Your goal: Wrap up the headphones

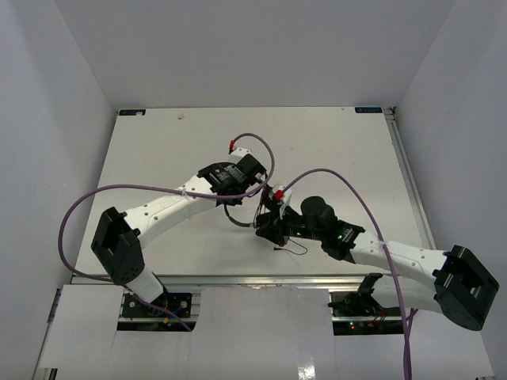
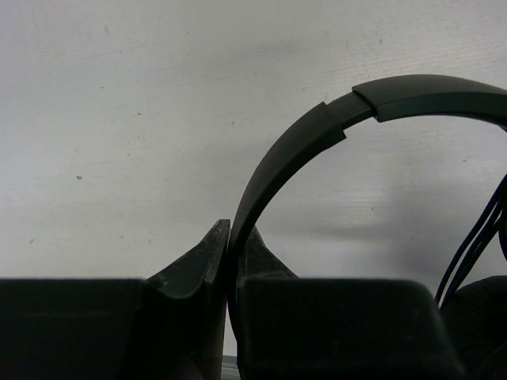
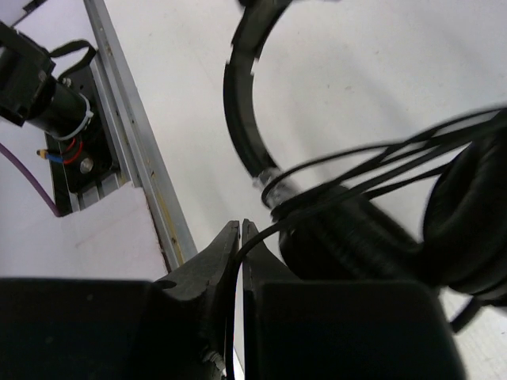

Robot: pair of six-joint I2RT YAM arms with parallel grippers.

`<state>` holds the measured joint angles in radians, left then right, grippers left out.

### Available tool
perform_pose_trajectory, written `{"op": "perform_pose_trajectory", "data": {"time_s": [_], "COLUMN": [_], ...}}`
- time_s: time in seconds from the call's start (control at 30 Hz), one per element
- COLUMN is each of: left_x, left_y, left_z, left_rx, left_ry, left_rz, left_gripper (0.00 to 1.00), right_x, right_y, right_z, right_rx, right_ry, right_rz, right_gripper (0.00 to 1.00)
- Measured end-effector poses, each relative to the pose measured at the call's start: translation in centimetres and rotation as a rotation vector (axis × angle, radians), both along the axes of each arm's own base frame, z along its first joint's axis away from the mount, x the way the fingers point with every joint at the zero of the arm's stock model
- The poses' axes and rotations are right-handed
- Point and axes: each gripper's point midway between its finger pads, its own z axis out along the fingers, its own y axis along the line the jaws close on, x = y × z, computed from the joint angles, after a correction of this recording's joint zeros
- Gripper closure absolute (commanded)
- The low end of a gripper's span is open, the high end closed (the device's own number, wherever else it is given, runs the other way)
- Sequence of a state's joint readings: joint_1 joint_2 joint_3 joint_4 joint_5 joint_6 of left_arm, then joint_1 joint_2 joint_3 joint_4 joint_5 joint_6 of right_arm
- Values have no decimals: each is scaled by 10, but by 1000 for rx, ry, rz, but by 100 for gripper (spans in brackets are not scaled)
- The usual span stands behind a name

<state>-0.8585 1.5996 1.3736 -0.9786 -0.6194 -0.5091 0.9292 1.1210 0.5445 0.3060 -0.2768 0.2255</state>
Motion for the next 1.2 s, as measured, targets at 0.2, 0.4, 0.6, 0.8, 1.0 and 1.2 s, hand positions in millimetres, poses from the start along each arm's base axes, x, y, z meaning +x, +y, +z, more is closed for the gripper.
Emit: {"op": "perform_pose_trajectory", "data": {"time_s": [0.2, 0.4, 0.6, 0.8, 1.0, 1.2], "left_x": [3, 6, 3, -2, -8, -11], "left_y": [-2, -10, -11, -5, 1, 8], "left_z": [31, 59, 65, 82, 106, 121], "left_rx": [-149, -281, -338, -386, -451, -496], "left_ry": [-71, -145, -168, -202, -251, -295], "left_rz": [28, 40, 45, 49, 50, 76], "left_gripper": [100, 100, 100, 100, 100, 100], "right_x": [-12, -22, -22, -22, -25, -27], "right_y": [-1, 5, 6, 0, -2, 3], "right_z": [-18, -17, -25, -44, -61, -61], "right_rx": [-20, -8, -10, -23, -46, -33], "right_ry": [4, -15, -35, -36, -21, -29], "right_rz": [10, 28, 3, -15, -17, -4], "right_gripper": [85, 84, 85, 85, 85, 86]}}
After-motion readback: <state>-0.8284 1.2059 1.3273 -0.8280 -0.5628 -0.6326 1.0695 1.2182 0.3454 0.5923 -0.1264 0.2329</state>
